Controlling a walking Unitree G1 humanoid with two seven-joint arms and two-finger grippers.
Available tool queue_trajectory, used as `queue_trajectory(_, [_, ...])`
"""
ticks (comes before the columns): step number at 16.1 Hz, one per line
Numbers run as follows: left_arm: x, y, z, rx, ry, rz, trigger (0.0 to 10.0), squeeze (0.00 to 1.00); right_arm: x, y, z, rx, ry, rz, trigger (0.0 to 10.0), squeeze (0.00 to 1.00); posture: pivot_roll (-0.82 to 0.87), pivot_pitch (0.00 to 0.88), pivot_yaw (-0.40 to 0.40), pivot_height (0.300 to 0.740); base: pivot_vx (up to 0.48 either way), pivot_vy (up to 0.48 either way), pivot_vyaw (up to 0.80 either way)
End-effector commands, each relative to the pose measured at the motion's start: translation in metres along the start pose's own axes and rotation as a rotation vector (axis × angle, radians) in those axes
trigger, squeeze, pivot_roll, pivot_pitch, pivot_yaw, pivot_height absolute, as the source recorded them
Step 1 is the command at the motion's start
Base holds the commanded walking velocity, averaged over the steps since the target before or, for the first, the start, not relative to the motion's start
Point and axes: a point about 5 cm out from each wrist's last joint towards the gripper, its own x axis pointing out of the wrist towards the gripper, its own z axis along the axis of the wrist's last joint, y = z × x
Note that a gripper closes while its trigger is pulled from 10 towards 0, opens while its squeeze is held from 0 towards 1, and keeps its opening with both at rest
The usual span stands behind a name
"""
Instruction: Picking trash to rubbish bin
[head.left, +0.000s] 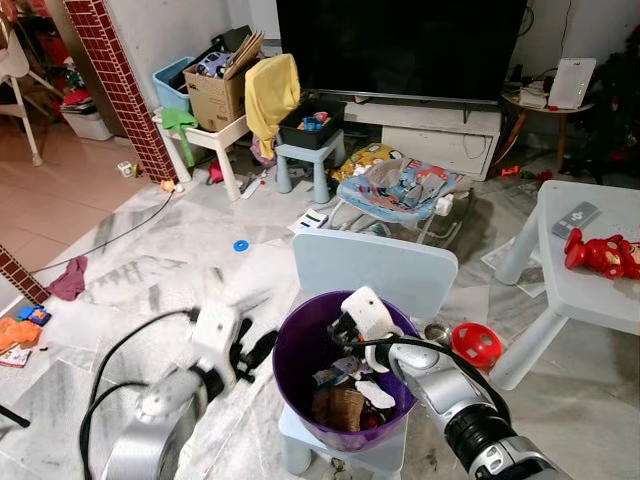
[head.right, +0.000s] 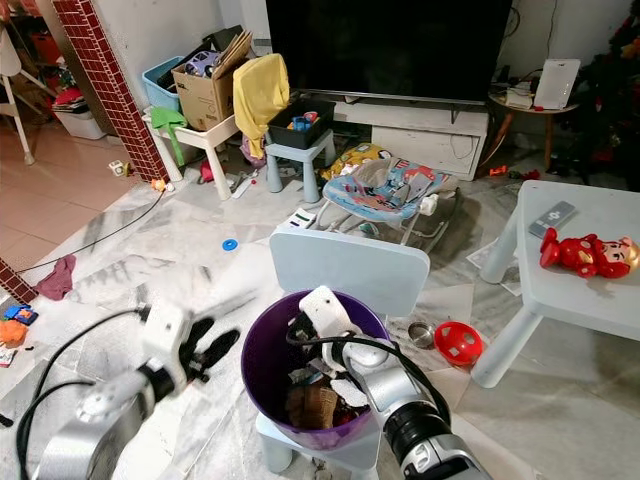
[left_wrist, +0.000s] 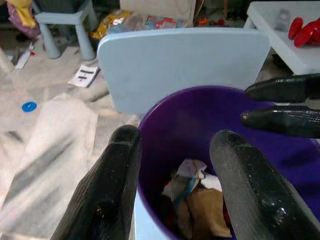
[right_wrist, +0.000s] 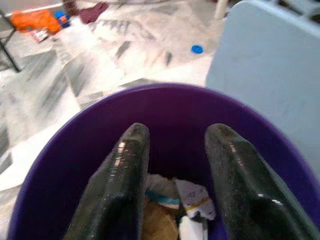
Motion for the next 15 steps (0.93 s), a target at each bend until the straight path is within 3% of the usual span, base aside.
queue_trajectory(1, [0.003, 0.002, 0.001, 0.015, 0.003, 0.011, 10.0, 0.0, -0.003, -0.005, 0.008, 0.019, -0.058, -0.042, 10.0, 1.0, -0.06, 0.0, 0.063, 0.74, 0.0, 0.0, 0.0])
queue_trajectory(4, [0.014, 0.0, 0.012, 0.041, -0.038, 0.011, 10.0, 0.0, -0.017, -0.021, 0.025, 0.061, -0.21, -0.174, 10.0, 1.0, -0.07, 0.0, 0.071, 0.74, 0.0, 0.0, 0.0])
queue_trajectory(5, [0.017, 0.001, 0.018, 0.05, -0.068, 0.022, 10.0, 0.0, -0.023, -0.028, 0.032, 0.092, -0.274, -0.22, 10.0, 0.53, -0.08, 0.0, 0.073, 0.74, 0.0, 0.0, 0.0])
queue_trajectory(7, [0.021, 0.004, 0.029, 0.056, -0.122, 0.052, 10.0, 0.0, -0.039, -0.041, 0.042, 0.125, -0.362, -0.306, 10.0, 0.15, -0.09, 0.0, 0.078, 0.74, 0.0, 0.0, 0.0])
queue_trajectory(8, [0.023, 0.006, 0.035, 0.058, -0.156, 0.075, 10.0, 0.0, -0.049, -0.046, 0.045, 0.125, -0.397, -0.343, 10.0, 0.0, -0.1, 0.0, 0.079, 0.74, 0.0, 0.0, 0.0])
queue_trajectory(12, [0.026, 0.008, 0.054, 0.047, -0.254, 0.111, 10.0, 0.0, -0.083, -0.058, 0.047, 0.157, -0.461, -0.47, 10.0, 0.0, -0.12, 0.0, 0.085, 0.74, 0.0, 0.0, 0.0])
queue_trajectory(15, [0.031, 0.005, 0.061, 0.051, -0.287, 0.099, 10.0, 0.0, -0.095, -0.062, 0.045, 0.18, -0.447, -0.544, 10.0, 0.0, -0.14, 0.0, 0.091, 0.74, 0.0, 0.0, 0.0])
